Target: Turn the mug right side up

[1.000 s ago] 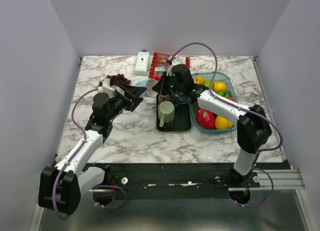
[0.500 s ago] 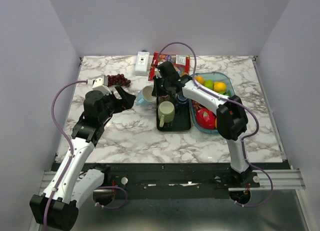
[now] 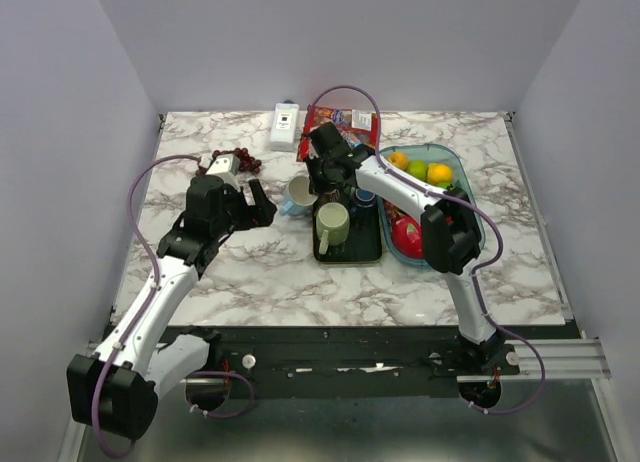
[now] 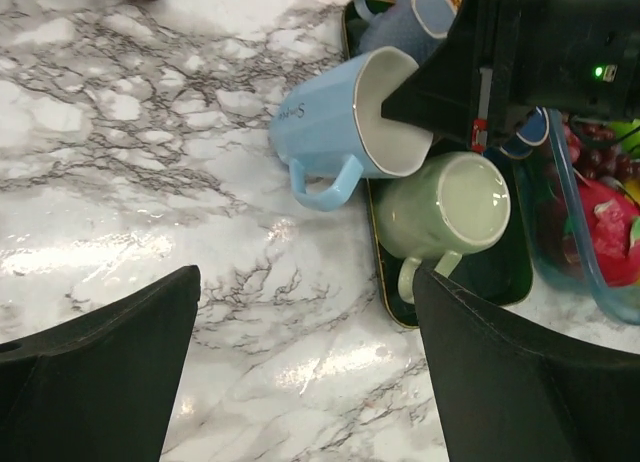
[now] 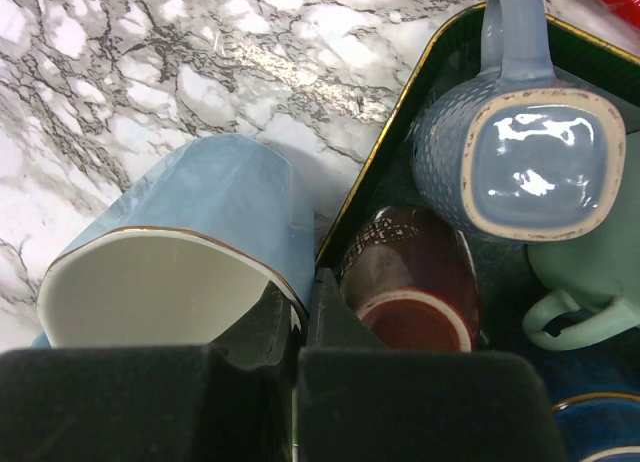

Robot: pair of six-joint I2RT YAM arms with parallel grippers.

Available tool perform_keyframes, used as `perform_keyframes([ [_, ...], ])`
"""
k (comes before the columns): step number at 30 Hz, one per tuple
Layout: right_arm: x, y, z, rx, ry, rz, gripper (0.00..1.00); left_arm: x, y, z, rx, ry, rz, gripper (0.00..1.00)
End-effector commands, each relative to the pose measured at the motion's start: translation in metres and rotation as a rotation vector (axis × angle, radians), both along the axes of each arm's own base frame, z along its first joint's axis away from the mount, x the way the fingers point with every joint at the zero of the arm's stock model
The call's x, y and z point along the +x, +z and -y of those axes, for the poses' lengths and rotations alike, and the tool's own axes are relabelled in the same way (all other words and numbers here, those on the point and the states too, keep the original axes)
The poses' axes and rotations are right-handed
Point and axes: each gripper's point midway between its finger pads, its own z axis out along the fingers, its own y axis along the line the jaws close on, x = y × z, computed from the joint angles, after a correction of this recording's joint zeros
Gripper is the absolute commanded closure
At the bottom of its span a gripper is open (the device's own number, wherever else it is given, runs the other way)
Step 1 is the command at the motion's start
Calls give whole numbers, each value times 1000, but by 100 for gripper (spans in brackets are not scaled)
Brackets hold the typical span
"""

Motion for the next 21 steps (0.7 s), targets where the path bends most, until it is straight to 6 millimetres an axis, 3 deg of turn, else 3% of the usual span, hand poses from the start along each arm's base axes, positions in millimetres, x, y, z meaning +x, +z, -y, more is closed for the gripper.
perform_keyframes([
  [1,12,27,-10,10,28,71,99,4,2,34,32,-153,39,5],
  [5,14,28,-10,-14,52,76,92,7,-17,57,138,-219,-4,5],
  [7,15,22,-9,-33,62,66,86,12,-14,65,185,-236,11,5],
  [13,14,23,-12,-31,87,60,79,40,-22,56,318,-186,6,5],
  [17,13,19,-12,-41,100,53,79,48,-34,52,401,-199,-7,5],
  [21,14,15,-12,-43,105,51,77,51,-53,61,410,-248,-38,10],
])
